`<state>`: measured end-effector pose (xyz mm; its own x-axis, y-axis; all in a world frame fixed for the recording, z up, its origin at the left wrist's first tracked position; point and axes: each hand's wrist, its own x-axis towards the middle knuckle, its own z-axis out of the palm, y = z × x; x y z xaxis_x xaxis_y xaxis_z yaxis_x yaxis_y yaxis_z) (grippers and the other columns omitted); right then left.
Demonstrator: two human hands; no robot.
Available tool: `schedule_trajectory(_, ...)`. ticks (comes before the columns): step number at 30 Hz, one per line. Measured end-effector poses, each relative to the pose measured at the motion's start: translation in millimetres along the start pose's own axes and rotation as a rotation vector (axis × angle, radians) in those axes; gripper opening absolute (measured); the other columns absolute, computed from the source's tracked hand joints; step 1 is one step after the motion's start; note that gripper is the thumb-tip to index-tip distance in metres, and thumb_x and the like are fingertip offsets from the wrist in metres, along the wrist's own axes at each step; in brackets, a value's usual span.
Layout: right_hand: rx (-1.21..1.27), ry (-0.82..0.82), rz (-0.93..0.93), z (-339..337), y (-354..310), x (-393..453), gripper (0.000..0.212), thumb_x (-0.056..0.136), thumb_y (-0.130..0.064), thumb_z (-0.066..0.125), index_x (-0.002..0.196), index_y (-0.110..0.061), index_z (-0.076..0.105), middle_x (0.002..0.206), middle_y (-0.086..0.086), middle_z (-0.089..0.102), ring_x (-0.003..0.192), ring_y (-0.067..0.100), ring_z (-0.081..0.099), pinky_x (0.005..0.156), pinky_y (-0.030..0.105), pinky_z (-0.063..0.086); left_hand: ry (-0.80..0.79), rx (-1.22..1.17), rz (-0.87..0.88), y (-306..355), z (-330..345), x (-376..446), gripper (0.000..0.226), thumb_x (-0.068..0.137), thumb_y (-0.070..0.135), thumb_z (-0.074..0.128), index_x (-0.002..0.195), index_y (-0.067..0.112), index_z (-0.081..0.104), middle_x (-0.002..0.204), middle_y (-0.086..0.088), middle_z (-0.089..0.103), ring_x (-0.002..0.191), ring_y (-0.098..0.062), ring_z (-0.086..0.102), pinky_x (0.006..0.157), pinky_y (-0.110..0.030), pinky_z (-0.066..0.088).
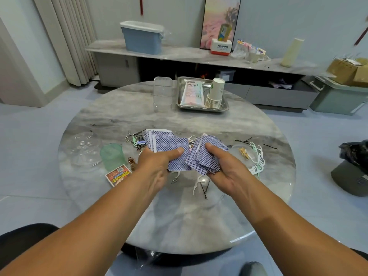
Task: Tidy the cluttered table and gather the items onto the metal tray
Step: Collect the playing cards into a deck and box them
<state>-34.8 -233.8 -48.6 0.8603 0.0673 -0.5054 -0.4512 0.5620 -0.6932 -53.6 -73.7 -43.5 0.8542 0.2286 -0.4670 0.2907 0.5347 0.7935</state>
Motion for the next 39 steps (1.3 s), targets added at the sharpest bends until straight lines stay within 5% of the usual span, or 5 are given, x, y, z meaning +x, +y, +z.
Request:
schedule_trajectory(9,-0.059,0.042,0.032,-1.1,5.0,1.7,0.028,0.098,-0.004,0.061,0.125,0.003,0.06,0.109,0.025,0.074,0.097,0.04,0.074,0.069,0.05,0.063,-0.076,-0.137,-0.164,1.8,7.3,-5.0,0.019,0.106,0.007,0.045,0.106,-0.005,0.06,0.083,-0.018,0.076,0.071,-0.028,0.075,0.065,-0.042,0.063)
schedule_trajectory(18,0.001,-0.013,0.01,-0.2,5.1,0.7,0.036,0.095,-0.002,0.064,0.13,0.001,0.061,0.115,0.025,0.072,0.103,0.04,0.072,0.075,0.05,0.063,-0.095,-0.027,-0.091,-5.4,4.8,-4.8,0.033,0.088,-0.006,0.068,0.121,-0.002,0.065,0.11,-0.021,0.074,0.095,-0.034,0.073,0.089,-0.05,0.058)
schedule_trajectory(25,-0.063,0.004,0.034,-1.2,7.0,1.5,0.038,0.094,-0.002,0.066,0.131,-0.001,0.061,0.114,0.025,0.072,0.101,0.04,0.073,0.069,0.051,0.063,-0.118,-0.024,-0.094,-6.0,8.2,-6.5,0.025,0.1,-0.007,0.05,0.121,-0.007,0.062,0.106,-0.023,0.073,0.084,-0.032,0.074,0.062,-0.039,0.062)
schedule_trajectory(33,0.034,0.075,-0.032,-5.8,-3.7,7.3,0.038,0.096,-0.003,0.063,0.133,0.0,0.057,0.118,0.027,0.07,0.106,0.045,0.069,0.091,0.063,0.054,-0.014,-0.028,-0.054,-2.7,-1.4,3.0,0.039,0.083,-0.015,0.069,0.12,-0.003,0.064,0.112,-0.02,0.073,0.085,-0.032,0.073,0.075,-0.049,0.061)
schedule_trajectory(39,-0.067,-0.054,-0.02,1.1,10.6,0.1,0.036,0.094,0.002,0.065,0.129,-0.002,0.061,0.112,0.023,0.073,0.098,0.038,0.074,0.073,0.048,0.063,-0.09,-0.002,-0.093,-10.9,3.8,-1.4,0.045,0.082,-0.01,0.073,0.124,0.0,0.063,0.111,-0.018,0.074,0.1,-0.035,0.072,0.084,-0.047,0.06)
